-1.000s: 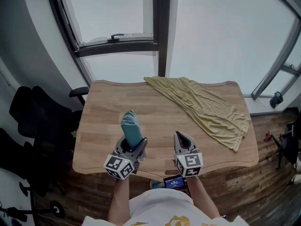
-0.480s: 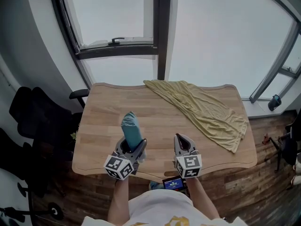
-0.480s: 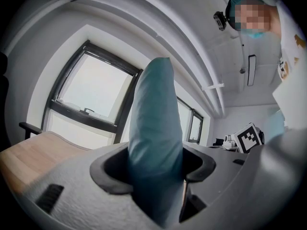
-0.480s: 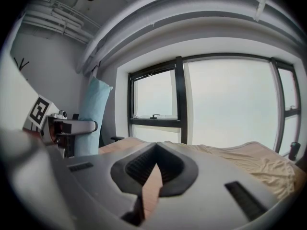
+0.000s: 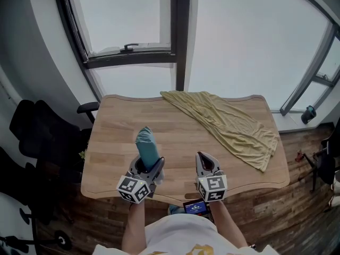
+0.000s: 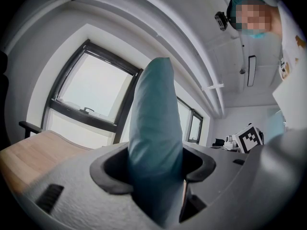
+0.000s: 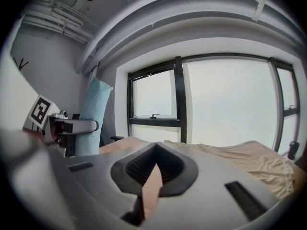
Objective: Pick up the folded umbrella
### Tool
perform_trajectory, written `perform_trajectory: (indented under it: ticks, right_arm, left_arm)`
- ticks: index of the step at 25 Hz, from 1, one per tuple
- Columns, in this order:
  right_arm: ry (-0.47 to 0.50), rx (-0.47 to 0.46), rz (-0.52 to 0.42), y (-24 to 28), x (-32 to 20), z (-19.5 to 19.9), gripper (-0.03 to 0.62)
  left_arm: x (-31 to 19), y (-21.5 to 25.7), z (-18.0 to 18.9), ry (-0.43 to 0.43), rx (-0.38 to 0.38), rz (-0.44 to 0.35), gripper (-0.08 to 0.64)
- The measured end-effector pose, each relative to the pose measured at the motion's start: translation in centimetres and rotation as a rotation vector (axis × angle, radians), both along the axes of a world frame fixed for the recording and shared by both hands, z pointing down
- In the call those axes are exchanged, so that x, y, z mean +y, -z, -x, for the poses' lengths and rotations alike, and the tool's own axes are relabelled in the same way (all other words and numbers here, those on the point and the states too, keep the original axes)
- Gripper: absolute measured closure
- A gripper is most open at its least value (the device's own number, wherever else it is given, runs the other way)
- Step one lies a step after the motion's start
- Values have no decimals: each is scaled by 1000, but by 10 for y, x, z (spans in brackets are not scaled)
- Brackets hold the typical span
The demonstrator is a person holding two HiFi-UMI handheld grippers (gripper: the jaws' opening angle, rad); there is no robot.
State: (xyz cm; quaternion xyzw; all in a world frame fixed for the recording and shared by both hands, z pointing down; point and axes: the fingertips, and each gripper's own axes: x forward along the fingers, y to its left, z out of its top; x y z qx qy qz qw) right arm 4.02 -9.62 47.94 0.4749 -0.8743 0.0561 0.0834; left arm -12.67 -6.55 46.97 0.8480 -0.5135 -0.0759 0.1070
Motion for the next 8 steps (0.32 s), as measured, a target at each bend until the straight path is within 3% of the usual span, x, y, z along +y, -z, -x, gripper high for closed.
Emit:
perform_trajectory:
  ticks: [8]
  right_arm:
    - [-8, 2, 10, -8, 1, -2, 583]
  left_arm:
    - [-2, 0, 2, -5, 2, -5, 272]
